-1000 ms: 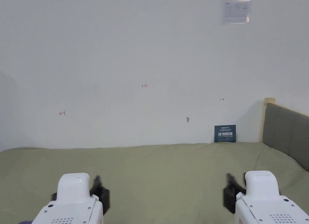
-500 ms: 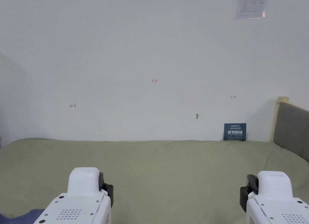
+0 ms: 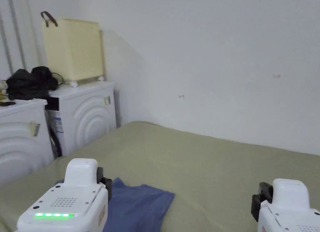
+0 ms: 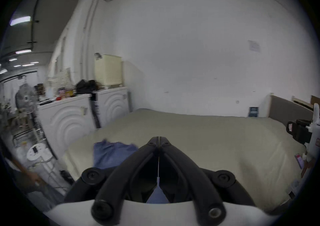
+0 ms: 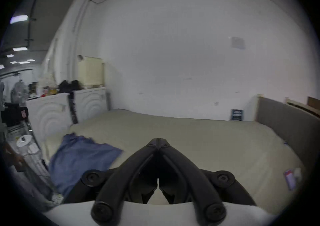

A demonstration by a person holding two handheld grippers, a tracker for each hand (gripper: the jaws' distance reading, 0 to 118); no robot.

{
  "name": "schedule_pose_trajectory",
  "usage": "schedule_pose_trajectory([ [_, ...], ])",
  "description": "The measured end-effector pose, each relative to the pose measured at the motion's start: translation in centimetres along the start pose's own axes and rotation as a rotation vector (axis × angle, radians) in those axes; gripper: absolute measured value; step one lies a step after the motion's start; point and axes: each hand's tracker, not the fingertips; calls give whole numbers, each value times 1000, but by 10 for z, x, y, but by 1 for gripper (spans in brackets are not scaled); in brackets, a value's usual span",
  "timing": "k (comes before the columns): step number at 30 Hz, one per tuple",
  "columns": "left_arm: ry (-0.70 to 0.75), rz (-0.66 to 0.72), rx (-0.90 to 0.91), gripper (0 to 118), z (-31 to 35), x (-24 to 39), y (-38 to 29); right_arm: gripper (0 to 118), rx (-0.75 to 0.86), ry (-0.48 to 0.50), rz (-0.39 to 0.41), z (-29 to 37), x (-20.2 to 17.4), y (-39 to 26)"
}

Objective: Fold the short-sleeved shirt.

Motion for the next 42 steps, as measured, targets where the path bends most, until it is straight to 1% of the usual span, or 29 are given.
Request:
schedule_pose_trajectory([
  [4, 137, 14, -22, 0, 15, -57, -10, 1, -14, 149, 28, -15, -62, -5],
  [6, 167, 23, -36, 0, 21, -76, -16, 1, -19, 203, 43, -17, -86, -8],
  [8, 188, 35, -46, 0, 22, -91, -21, 1, -20, 235, 63, -19, -103, -10],
  [10, 201, 41, -54, 0, 24, -100, -24, 1, -20, 250, 65, -19, -115, -11],
  [12, 206, 48, -55, 0, 24, -101, -25, 1, -23, 256, 70, -19, -120, -13],
  [18, 179, 47, -66, 0, 6, -96, -29, 1, -46, 249, 68, -28, -118, -17],
  [23, 127, 58, -112, 0, -29, -82, -36, 1, -76, 225, 73, -45, -112, -27],
  [27, 68, 43, -189, 0, -84, -69, -51, 1, -114, 208, 74, -64, -107, -40],
  [29, 29, 43, -241, 0, -123, -66, -62, 1, -137, 204, 74, -72, -105, -49],
  [35, -75, 99, -485, 0, -245, -56, -101, 1, -212, 200, 82, -94, -95, -80],
  [37, -103, 81, -569, 0, -282, -57, -115, 1, -239, 196, 101, -101, -91, -90],
  [39, -123, 53, -615, 0, -306, -56, -127, 1, -260, 186, 115, -107, -88, -99],
  [40, -131, 32, -642, 10, -318, -57, -134, 1, -272, 183, 117, -110, -86, -103],
  [41, -154, 28, -675, 37, -327, -56, -137, 1, -284, 178, 117, -113, -84, -107],
  [42, -184, 22, -715, 76, -335, -56, -139, 1, -295, 174, 114, -116, -83, -110],
])
